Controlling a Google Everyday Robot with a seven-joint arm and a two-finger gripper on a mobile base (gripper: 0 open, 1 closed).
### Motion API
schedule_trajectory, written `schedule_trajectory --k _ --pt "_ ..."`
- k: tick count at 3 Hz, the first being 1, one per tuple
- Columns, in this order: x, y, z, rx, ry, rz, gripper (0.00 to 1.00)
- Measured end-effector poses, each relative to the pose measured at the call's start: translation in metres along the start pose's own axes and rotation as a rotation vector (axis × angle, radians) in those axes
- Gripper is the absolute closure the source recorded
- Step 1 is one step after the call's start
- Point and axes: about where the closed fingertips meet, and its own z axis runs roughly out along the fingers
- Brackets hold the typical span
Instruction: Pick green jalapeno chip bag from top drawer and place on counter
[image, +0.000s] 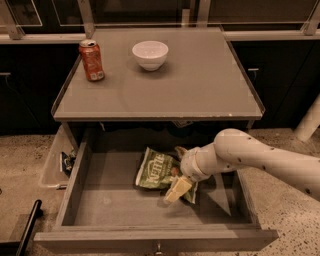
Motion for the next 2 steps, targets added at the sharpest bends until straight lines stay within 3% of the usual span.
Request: schedule_trajectory --k 2 --pt "0.0000 0.0000 0.0000 0.000 0.000 0.000 0.42"
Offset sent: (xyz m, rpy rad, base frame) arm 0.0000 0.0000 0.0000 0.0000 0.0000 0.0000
